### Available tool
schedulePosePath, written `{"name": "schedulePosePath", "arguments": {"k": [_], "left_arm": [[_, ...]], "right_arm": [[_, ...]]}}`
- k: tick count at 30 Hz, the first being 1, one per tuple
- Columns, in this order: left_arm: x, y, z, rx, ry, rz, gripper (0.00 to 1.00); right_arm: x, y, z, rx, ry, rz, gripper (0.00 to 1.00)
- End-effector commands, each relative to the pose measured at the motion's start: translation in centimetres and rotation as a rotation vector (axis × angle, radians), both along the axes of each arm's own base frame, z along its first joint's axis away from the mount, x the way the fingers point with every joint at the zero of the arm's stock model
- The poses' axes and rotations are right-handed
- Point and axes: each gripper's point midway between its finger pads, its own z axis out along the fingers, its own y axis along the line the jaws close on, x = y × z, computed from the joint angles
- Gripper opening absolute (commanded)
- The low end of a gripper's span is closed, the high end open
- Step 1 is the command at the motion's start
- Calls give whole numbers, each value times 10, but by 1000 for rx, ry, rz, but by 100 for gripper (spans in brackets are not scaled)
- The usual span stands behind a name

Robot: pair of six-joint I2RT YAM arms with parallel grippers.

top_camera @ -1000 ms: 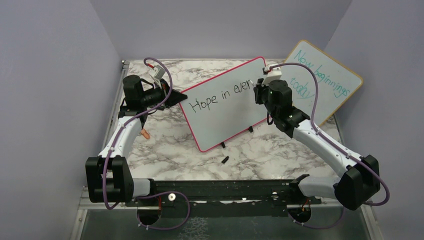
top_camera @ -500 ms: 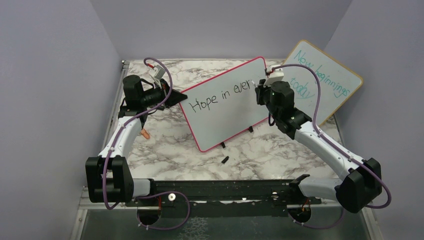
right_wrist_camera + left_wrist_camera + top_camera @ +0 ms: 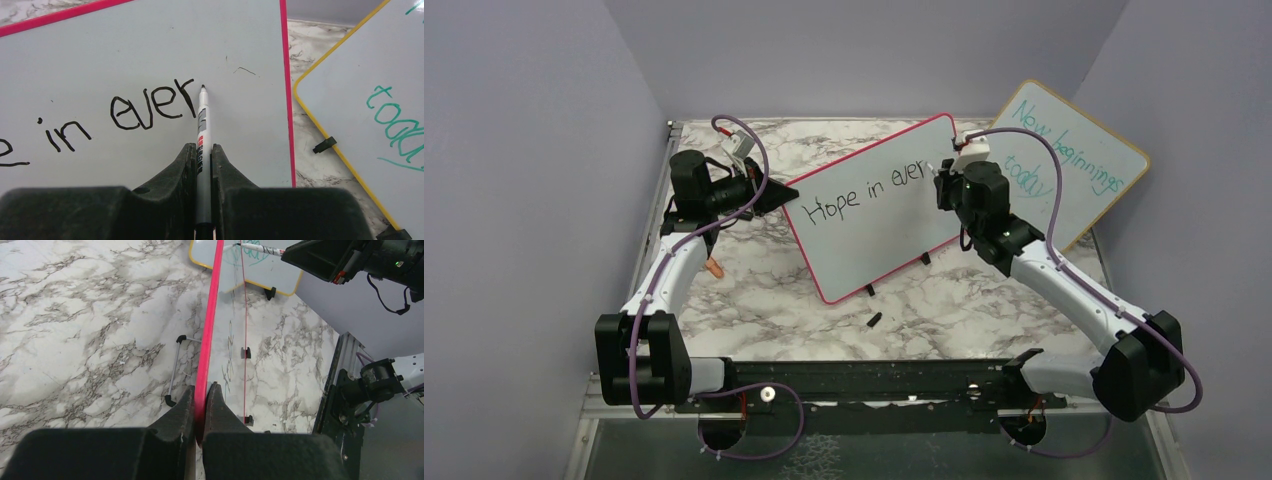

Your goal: Write a sentence on the whiteboard

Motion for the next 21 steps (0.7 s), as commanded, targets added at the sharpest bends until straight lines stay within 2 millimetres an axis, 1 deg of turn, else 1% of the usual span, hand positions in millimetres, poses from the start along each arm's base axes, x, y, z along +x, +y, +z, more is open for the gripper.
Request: {"name": "schedulePosePath", "arguments": {"k": [1,7,15,19,20,21], "left_arm": [[3,6,-48,108,44,26,0],[3,6,-47,108,41,27,0],[3,6,-46,107,41,26,0],[3,6,-46,107,40,25,0],[3,6,-46,108,40,26,0],[3,6,-47,107,41,27,0]], "right_arm": [[4,3,-2,27,-7,10,1],[4,3,-8,19,13,12,1],[-2,-4,-25,4,60,-12,1],[-4,-9,-28,5,65,-28,1],[-7,-11,-34,-7,84,-35,1],[-8,-13,-35,-12,88,-41,1]]}}
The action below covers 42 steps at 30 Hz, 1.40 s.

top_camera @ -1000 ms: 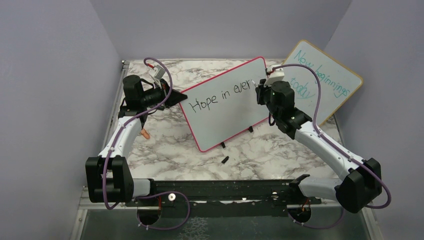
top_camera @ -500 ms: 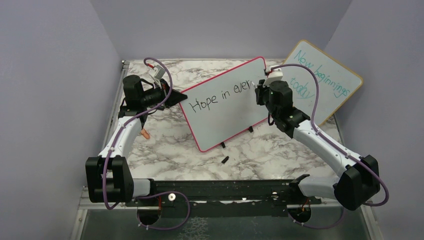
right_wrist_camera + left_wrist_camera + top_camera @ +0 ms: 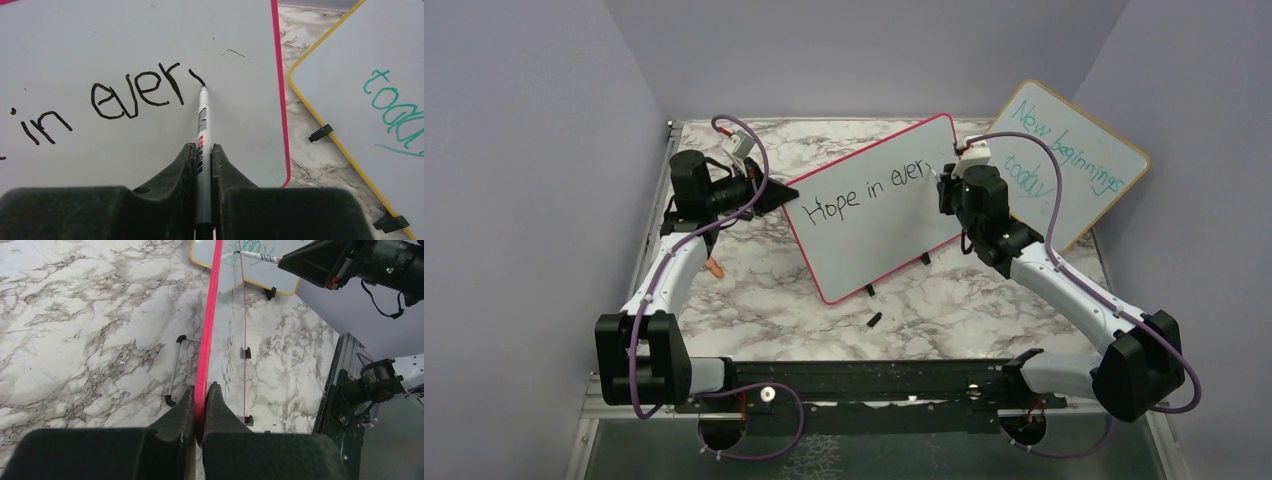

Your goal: Write a sentence on the whiteboard

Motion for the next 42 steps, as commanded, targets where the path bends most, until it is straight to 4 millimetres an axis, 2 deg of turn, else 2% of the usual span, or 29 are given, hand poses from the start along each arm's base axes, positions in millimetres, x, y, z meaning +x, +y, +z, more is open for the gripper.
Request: {"name": "schedulePosePath", "arguments": {"k": [1,15,25,36,42], "left_arm": [[3,6,-46,106,41,25,0],[3,6,-47,107,40,26,0],[2,6,-47,106,42,24,0],[3,6,-47,106,42,25,0],[3,6,-46,106,41,25,0]], "right_arm": [[-7,-10,-18,-19,51,-33,1],[3,-12,25,21,-59,-45,1],[13,-11,37,31,-90,-47,1],[18,-7,30,38,-75,-32,1],[14,-2,20,35,-33,2,1]]}}
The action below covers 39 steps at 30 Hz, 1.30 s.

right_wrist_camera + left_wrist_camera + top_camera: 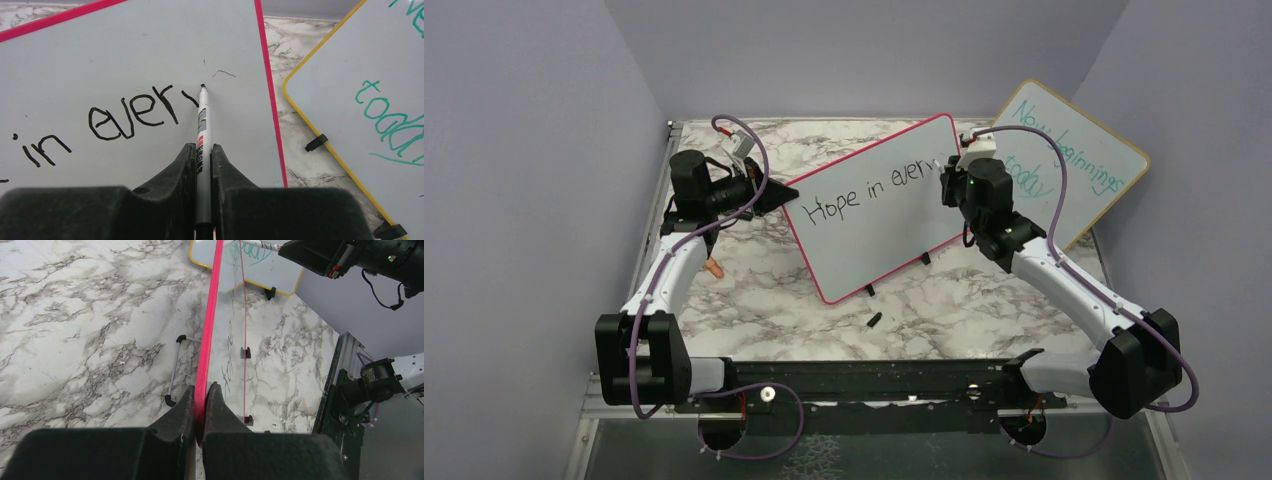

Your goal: Write a sentence on the whiteboard

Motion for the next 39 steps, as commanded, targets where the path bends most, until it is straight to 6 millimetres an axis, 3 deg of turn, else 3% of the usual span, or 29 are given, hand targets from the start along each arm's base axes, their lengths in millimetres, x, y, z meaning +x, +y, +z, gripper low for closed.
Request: {"name": "schedulePosePath", "arguments": {"k": [1,28,39], "left_arm": [[3,6,-47,106,41,26,0],[3,6,-46,105,41,30,0],[7,10,-48,115,50,65,0]], "right_arm": [[1,8,6,23,-1,41,1],[-40,17,-38,11,203,164,1],[-50,9,-1,40,113,156,1]]}}
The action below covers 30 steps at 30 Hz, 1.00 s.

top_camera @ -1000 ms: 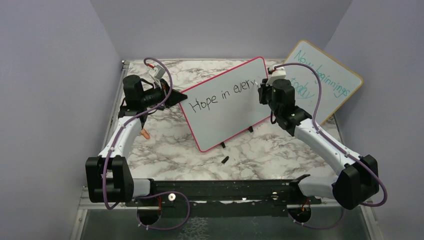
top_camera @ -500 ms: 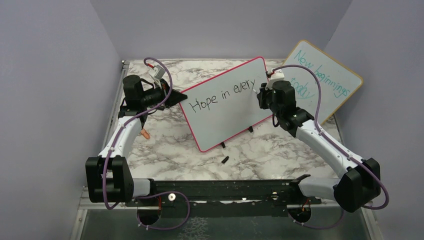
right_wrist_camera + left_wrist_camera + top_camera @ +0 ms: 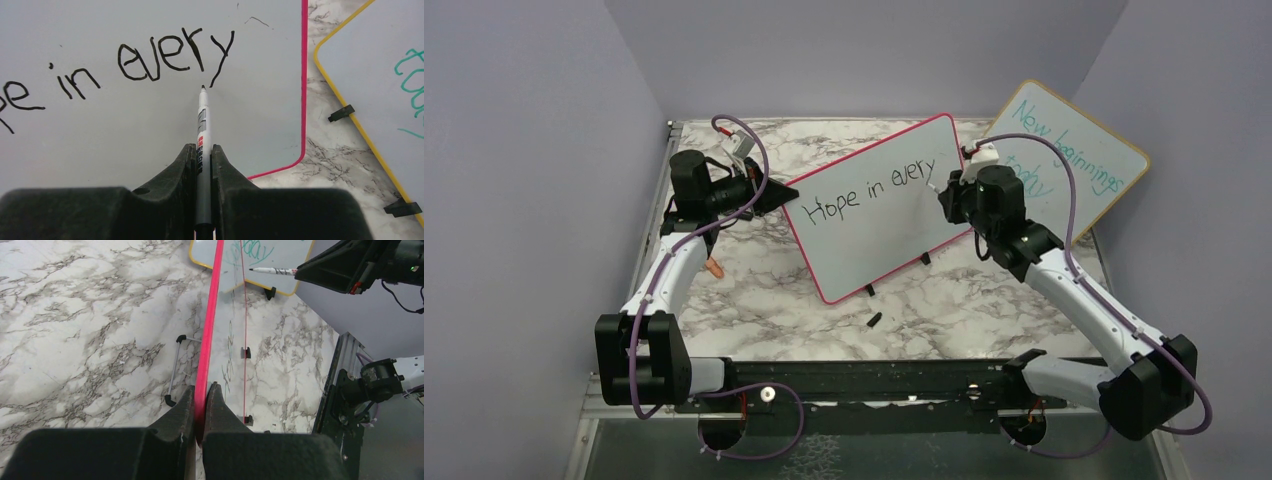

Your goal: Write a sentence on the whiteboard

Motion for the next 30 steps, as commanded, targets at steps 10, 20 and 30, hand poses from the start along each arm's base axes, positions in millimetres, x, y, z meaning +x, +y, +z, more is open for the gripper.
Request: {"name": "schedulePosePath", "arguments": {"k": [10,20,30], "left_arm": [[10,13,-50,120,63,101,0],[12,16,-50,122,67,130,0],[15,18,-49,110,73,165,0]], "right_arm": [[-36,25,19,37,-50,96,1],[-70,53,18,28,-73,143,1],[-104,91,14,28,-111,197,1]]}}
